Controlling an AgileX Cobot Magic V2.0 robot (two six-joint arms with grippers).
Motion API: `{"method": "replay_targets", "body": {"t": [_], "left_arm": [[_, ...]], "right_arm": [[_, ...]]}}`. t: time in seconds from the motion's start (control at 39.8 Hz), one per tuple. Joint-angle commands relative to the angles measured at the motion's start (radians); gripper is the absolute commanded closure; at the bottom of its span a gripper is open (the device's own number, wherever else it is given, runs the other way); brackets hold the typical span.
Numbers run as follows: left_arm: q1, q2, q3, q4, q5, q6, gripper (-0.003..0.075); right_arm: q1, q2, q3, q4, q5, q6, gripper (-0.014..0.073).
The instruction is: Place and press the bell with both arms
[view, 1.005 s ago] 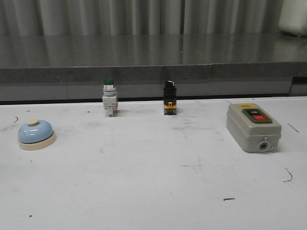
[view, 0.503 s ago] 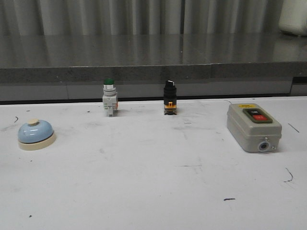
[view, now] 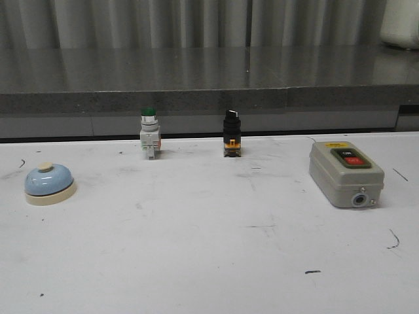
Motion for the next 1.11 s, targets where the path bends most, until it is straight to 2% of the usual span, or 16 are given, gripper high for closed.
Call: {"method": "replay_targets", "body": {"t": [0.0,0.28,0.63,0.7,0.78,0.9,1.01,1.08], "left_arm": [[-0.005,0.101,-0.087,-0.009,0.031,0.0,0.074],[-0.005,0.253,-0.101,-0.013,0.073,0.0,0.074],[-0.005,0.33,-0.101,-0.013,0.112,0.0,0.0739],[-0.005,0.34,-0.101,-0.013,0.118,0.0,0.0726],[-0.005,0.349,-0.101,-0.011,0.118,0.0,0.0645],[-0.005,0.355,-0.101,-0.007,0.11,0.002,0.0351],[-0.005,0.355,-0.101,-0.007,0.094,0.002,0.0131],[-0.005,0.355,-0.101,-0.007,0.089,0.002,0.0105]], "right_arm": [[-0.005,0.087,-0.082,-0.017,0.006,0.0,0.0662],[-0.005,0.23,-0.092,-0.017,0.043,0.0,0.0662],[-0.005,0.293,-0.092,-0.017,0.049,0.0,0.0661],[-0.005,0.298,-0.092,-0.017,0.058,0.0,0.0636],[-0.005,0.302,-0.092,-0.017,0.061,0.0,0.0536],[-0.005,0.302,-0.092,-0.017,0.06,0.0,0.0272],[-0.005,0.302,-0.092,-0.017,0.06,0.0,0.0123],[-0.005,0.302,-0.092,-0.017,0.061,0.0,0.0106]]}}
